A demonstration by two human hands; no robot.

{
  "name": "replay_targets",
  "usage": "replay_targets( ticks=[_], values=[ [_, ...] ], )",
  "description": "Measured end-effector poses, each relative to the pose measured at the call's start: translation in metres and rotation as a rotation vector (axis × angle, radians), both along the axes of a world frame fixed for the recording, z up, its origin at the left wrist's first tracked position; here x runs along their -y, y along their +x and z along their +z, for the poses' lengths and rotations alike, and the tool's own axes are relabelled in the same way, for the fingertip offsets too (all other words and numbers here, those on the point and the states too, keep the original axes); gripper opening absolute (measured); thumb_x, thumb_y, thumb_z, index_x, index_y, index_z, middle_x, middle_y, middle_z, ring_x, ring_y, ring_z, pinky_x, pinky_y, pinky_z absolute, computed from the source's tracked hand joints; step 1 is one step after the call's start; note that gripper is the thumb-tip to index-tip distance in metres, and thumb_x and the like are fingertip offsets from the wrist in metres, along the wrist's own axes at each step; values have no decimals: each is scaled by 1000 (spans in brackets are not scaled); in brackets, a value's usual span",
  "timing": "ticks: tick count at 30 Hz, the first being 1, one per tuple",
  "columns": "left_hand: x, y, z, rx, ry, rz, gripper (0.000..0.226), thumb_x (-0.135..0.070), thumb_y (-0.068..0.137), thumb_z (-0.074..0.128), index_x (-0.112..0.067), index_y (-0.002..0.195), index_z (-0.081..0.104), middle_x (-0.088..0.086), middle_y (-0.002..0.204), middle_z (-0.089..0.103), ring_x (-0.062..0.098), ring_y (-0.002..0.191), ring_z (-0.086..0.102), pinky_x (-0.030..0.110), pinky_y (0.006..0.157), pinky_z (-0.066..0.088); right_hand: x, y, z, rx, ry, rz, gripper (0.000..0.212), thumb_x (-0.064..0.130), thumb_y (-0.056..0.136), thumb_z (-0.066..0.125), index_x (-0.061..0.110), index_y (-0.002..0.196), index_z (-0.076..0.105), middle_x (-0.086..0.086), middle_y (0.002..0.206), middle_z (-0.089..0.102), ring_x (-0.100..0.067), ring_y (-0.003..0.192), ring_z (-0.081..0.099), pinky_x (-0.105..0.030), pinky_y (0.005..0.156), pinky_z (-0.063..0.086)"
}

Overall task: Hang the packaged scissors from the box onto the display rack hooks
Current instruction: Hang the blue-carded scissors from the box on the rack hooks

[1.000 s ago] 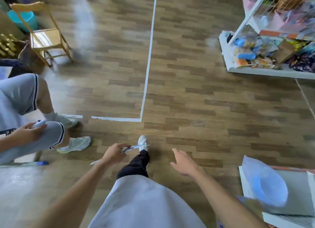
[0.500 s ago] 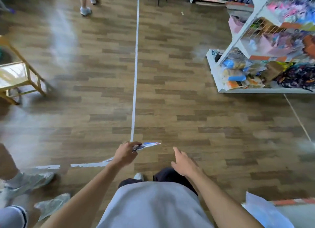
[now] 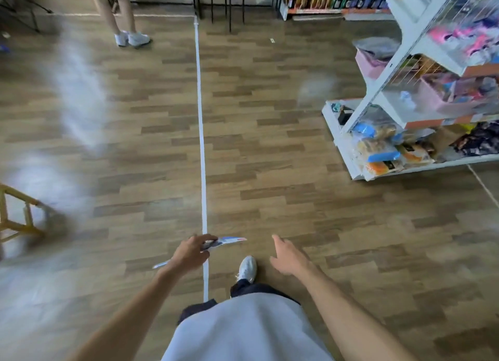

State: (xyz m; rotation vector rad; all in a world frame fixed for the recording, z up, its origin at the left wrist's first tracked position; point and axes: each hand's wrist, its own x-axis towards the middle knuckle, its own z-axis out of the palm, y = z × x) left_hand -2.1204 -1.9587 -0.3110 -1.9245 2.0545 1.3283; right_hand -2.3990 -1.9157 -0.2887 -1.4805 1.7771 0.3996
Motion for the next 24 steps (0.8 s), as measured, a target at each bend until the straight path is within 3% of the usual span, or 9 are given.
replay_targets(
  ticks=[5,11,16,21,24],
  values=[
    [140,-6,29,-27,-99,96,56,1,77,58,-28,124,68,4,112,70,27,99,64,32,80,49,156,-12,15,9,-11,81,72,33,99,51,13,157,14,-17,154,36,-35,137,42,-45,111,39],
    [276,10,15,-35,-81,183,53,2,79,58,-25,123,68,2,113,69,30,106,63,27,77,42,317,0,2,7,-4,149,70,36,94,51,16,153,19,-16,152,39,-35,138,40,-48,110,38],
    [420,26,-7,-71,-22,196,55,-1,79,54,-31,123,67,6,111,69,29,100,64,33,84,51,463,15,-4,14,-15,143,69,33,98,52,16,156,17,-15,154,35,-33,138,41,-47,110,39],
    [571,24,-3,-54,21,74,57,-15,72,50,-36,123,66,3,112,68,25,102,63,35,88,51,594,23,12,41,-45,17,71,33,100,50,19,158,13,-12,158,31,-31,140,38,-44,111,38],
    [662,8,4,-37,16,-42,54,-8,77,53,-30,125,66,5,110,68,27,102,61,32,83,50,663,19,20,81,-78,-45,71,34,99,50,17,158,14,-15,156,34,-32,140,38,-42,112,36]
  ],
)
